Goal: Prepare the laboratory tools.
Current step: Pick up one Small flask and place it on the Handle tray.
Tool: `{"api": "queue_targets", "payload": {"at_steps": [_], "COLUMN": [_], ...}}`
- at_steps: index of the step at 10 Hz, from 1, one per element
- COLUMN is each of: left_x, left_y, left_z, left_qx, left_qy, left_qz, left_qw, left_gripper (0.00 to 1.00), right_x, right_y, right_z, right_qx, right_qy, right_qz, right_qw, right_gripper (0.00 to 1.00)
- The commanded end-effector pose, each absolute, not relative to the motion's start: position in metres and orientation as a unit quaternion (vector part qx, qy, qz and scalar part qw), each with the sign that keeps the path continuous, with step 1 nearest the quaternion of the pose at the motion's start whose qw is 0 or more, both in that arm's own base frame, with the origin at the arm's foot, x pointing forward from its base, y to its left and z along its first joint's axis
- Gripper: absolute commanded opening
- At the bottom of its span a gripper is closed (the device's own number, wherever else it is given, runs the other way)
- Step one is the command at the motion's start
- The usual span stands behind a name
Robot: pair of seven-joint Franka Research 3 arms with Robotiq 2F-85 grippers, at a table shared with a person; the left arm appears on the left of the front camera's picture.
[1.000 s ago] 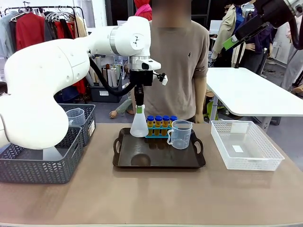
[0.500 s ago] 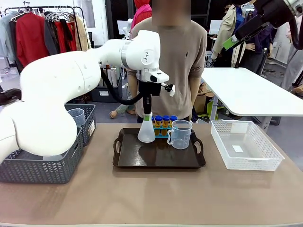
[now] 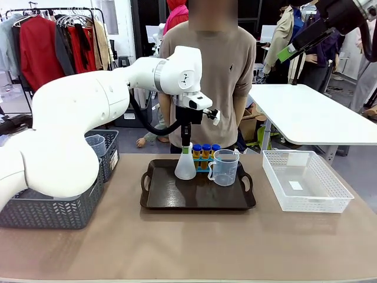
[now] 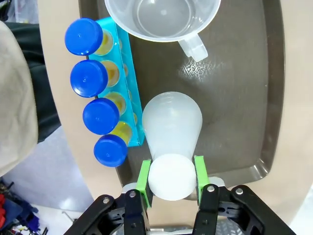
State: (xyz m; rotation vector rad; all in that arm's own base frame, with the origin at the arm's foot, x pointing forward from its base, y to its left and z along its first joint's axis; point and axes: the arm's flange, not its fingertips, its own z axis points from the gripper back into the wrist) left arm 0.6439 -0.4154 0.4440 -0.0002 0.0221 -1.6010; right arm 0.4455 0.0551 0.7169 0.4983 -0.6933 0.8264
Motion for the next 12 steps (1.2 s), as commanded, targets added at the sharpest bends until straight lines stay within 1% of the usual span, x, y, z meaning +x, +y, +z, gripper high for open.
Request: {"api": "queue_targets", "payload": {"at_steps": [1,6,7,12], "left_x": [0.632,0.616,0.615,0.605], "left_y": [-0.405,-0.399,-0.399,-0.394], "left_z": [0.441,0.423,0.423,0.439], "left_qx": [-0.008,-0.020,-0.021,-0.011], "left_qy": [0.008,0.018,0.022,0.004], "left_qz": [-0.725,-0.727,-0.727,-0.724], "left_qw": [0.689,0.686,0.686,0.690], "left_gripper": [0.00,0.00,0.05,1.00], "right_x": [0.445,0.445,0.445,0.445], "right_y": [0.056,0.056,0.056,0.056], "right_z": [0.718,0.718,0.718,0.718], "right_qx": [0.239,0.239,0.239,0.239], "right_qy": [-0.331,-0.331,-0.331,-0.331], "right_qz": [0.390,0.390,0.390,0.390], "right_qw": [0.825,0.825,0.825,0.825], "right_gripper": [1.00,1.00,1.00,1.00]}}
